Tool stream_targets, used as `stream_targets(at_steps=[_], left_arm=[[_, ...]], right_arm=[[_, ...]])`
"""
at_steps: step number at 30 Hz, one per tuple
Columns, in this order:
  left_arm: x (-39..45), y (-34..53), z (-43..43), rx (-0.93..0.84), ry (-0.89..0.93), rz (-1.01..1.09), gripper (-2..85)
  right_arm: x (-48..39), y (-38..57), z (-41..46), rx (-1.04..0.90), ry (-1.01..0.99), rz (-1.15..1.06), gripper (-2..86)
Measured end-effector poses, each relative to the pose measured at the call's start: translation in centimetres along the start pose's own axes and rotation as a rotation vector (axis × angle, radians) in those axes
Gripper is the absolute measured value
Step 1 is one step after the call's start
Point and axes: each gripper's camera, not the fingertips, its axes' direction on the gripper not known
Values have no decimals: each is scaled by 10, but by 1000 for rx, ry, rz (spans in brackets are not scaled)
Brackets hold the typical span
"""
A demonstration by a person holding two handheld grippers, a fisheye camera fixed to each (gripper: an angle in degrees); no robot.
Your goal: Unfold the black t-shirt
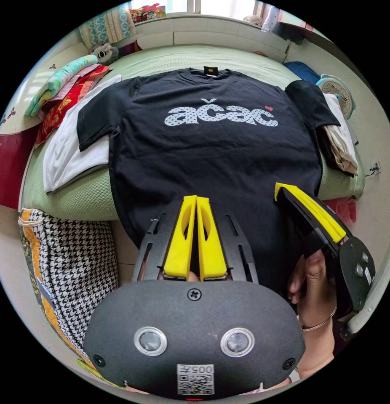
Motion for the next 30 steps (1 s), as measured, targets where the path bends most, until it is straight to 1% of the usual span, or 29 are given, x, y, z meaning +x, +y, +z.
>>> stream_targets(at_steps=[5, 8, 17, 30], left_arm=[[26, -1, 8, -4, -146, 39, -2], [34, -2, 12, -4, -174, 49, -2], [36, -2, 19, -2, -122, 34, -2], [43, -2, 26, -2, -114, 32, -2]], right_arm=[[-11, 3, 1, 1, 19, -7, -9], [-19, 5, 3, -2, 40, -15, -9], [-31, 11, 3, 1, 46, -12, -9], [-46, 18, 3, -1, 58, -25, -9]])
